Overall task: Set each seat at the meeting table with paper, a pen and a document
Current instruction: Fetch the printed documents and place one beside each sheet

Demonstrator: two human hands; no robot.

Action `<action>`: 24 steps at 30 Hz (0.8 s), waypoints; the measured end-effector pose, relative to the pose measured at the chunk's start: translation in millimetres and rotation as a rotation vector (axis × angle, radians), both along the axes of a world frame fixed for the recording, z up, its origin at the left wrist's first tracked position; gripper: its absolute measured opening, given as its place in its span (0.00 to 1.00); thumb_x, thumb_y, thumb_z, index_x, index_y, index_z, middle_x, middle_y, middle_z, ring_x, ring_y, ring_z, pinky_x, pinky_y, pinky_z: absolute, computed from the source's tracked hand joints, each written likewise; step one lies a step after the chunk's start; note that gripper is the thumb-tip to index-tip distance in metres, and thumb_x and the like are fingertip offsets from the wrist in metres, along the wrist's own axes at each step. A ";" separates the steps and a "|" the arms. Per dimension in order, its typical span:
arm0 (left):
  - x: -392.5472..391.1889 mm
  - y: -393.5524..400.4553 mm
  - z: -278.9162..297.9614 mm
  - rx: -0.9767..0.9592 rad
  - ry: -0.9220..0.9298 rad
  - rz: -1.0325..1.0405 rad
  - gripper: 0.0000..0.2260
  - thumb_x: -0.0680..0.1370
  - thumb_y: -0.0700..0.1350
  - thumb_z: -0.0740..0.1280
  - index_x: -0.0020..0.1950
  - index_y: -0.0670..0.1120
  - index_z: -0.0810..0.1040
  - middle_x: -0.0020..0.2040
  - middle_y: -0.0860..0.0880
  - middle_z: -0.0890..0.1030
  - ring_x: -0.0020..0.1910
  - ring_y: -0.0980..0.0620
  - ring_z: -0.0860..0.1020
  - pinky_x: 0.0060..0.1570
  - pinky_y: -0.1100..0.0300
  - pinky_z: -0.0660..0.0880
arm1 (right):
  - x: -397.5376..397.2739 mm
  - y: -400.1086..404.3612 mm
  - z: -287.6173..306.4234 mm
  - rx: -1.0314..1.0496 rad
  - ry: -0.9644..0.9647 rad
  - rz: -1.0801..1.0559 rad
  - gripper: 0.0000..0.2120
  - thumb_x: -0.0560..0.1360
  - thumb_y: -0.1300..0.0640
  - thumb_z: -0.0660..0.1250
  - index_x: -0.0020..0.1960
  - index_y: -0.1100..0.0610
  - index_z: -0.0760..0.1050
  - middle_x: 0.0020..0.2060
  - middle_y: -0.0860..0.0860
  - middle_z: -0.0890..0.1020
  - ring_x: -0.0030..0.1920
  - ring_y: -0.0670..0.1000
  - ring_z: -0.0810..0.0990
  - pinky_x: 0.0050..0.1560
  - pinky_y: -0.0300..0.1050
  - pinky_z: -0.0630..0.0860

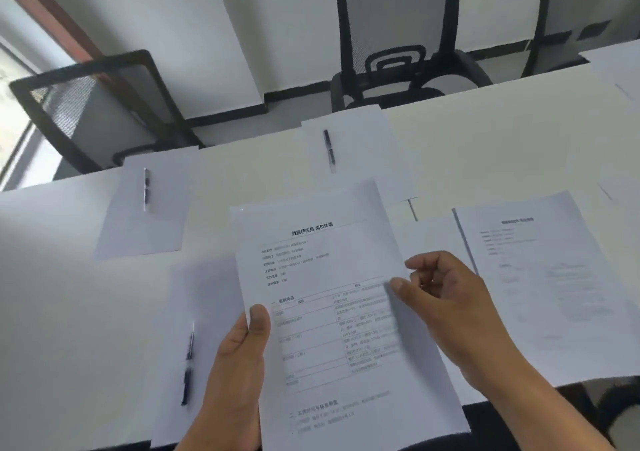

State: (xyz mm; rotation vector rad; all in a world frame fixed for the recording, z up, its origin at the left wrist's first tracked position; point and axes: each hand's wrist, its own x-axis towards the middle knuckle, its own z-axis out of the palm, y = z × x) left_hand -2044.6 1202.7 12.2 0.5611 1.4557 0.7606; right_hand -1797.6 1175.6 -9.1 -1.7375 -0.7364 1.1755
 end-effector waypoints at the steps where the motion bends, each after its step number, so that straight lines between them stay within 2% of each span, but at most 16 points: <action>1: -14.1 -0.3 -0.1 0.016 0.008 0.006 0.12 0.88 0.51 0.60 0.60 0.53 0.83 0.47 0.62 0.90 0.41 0.64 0.88 0.42 0.60 0.84 | -12.5 4.0 -0.9 0.004 0.016 0.015 0.12 0.76 0.53 0.80 0.54 0.46 0.80 0.37 0.45 0.81 0.38 0.44 0.79 0.43 0.41 0.77; 2: -22.0 -0.5 2.6 0.017 0.025 0.016 0.09 0.87 0.54 0.63 0.58 0.56 0.83 0.47 0.65 0.88 0.43 0.67 0.86 0.48 0.63 0.83 | -19.9 5.2 -1.3 0.002 0.024 0.022 0.12 0.75 0.54 0.80 0.54 0.47 0.81 0.37 0.44 0.80 0.39 0.45 0.78 0.43 0.42 0.78; 3: -35.1 -0.6 3.8 0.023 0.021 0.031 0.08 0.84 0.58 0.68 0.57 0.58 0.84 0.51 0.66 0.87 0.50 0.67 0.85 0.58 0.62 0.81 | -31.4 8.3 -2.6 -0.002 0.033 0.045 0.11 0.75 0.55 0.81 0.53 0.47 0.81 0.38 0.46 0.81 0.39 0.46 0.79 0.45 0.43 0.79; 4: -46.8 -1.5 4.3 0.021 0.022 0.045 0.13 0.81 0.62 0.70 0.59 0.58 0.86 0.56 0.64 0.88 0.58 0.64 0.85 0.63 0.57 0.80 | -43.0 11.3 -4.1 -0.009 0.041 0.066 0.11 0.75 0.55 0.81 0.52 0.47 0.82 0.41 0.49 0.84 0.41 0.50 0.81 0.47 0.47 0.81; 5: -59.8 -3.5 3.0 0.026 0.008 0.063 0.15 0.81 0.62 0.69 0.61 0.56 0.86 0.58 0.59 0.89 0.59 0.59 0.87 0.58 0.56 0.83 | -54.7 13.7 -6.1 -0.014 0.047 0.083 0.10 0.75 0.55 0.81 0.52 0.48 0.83 0.44 0.54 0.85 0.43 0.55 0.83 0.49 0.52 0.82; 7: -81.4 -5.7 1.0 0.021 0.021 0.105 0.14 0.84 0.55 0.64 0.63 0.51 0.85 0.57 0.53 0.90 0.53 0.56 0.89 0.45 0.59 0.85 | -74.7 16.8 -6.5 -0.017 0.066 0.094 0.09 0.75 0.55 0.81 0.51 0.49 0.83 0.47 0.58 0.86 0.48 0.64 0.85 0.50 0.55 0.82; 9: -101.2 -9.1 5.8 0.007 0.007 0.139 0.17 0.82 0.54 0.64 0.64 0.49 0.86 0.59 0.48 0.90 0.54 0.50 0.90 0.48 0.53 0.85 | -96.6 20.8 -6.7 -0.012 0.062 0.122 0.08 0.75 0.55 0.81 0.50 0.51 0.84 0.46 0.57 0.87 0.49 0.64 0.85 0.49 0.55 0.82; 12: -129.0 -13.0 7.1 -0.024 -0.005 0.169 0.18 0.84 0.54 0.63 0.66 0.48 0.85 0.61 0.44 0.89 0.57 0.42 0.89 0.54 0.44 0.85 | -121.2 23.0 -1.0 -0.022 0.084 0.159 0.05 0.77 0.57 0.79 0.51 0.54 0.84 0.44 0.52 0.89 0.46 0.58 0.89 0.54 0.58 0.86; 16: -160.8 -20.3 5.5 -0.051 -0.043 0.218 0.18 0.85 0.54 0.62 0.67 0.47 0.85 0.60 0.43 0.89 0.57 0.40 0.89 0.61 0.42 0.80 | -148.2 25.1 0.5 -0.049 0.097 0.209 0.03 0.79 0.59 0.77 0.53 0.55 0.85 0.45 0.50 0.90 0.47 0.55 0.90 0.58 0.59 0.85; 18: -170.1 -23.2 2.9 -0.052 -0.054 0.221 0.18 0.86 0.54 0.61 0.67 0.47 0.84 0.60 0.43 0.89 0.56 0.40 0.89 0.54 0.44 0.85 | -157.5 26.5 -0.9 -0.060 0.081 0.228 0.03 0.79 0.58 0.76 0.53 0.55 0.85 0.46 0.50 0.91 0.48 0.55 0.90 0.58 0.60 0.85; 19: -174.3 -25.1 -1.2 -0.050 -0.057 0.227 0.18 0.86 0.53 0.61 0.66 0.46 0.84 0.58 0.43 0.90 0.54 0.42 0.90 0.46 0.48 0.88 | -161.3 27.1 -2.0 -0.063 0.069 0.234 0.03 0.79 0.58 0.76 0.53 0.55 0.85 0.46 0.50 0.90 0.47 0.55 0.90 0.58 0.61 0.85; 21: -178.3 -28.9 -3.2 -0.052 -0.049 0.231 0.16 0.87 0.51 0.60 0.61 0.45 0.85 0.53 0.45 0.91 0.46 0.47 0.91 0.35 0.58 0.85 | -167.2 28.0 -4.8 -0.072 0.048 0.247 0.03 0.80 0.57 0.76 0.52 0.55 0.85 0.45 0.50 0.90 0.47 0.55 0.90 0.58 0.62 0.85; 24: -182.7 -31.7 -5.0 -0.071 -0.042 0.232 0.15 0.87 0.50 0.61 0.58 0.46 0.85 0.50 0.47 0.91 0.41 0.51 0.90 0.31 0.63 0.82 | -173.5 28.6 -9.0 -0.089 0.046 0.251 0.03 0.80 0.56 0.75 0.53 0.55 0.85 0.46 0.50 0.91 0.48 0.56 0.90 0.59 0.63 0.85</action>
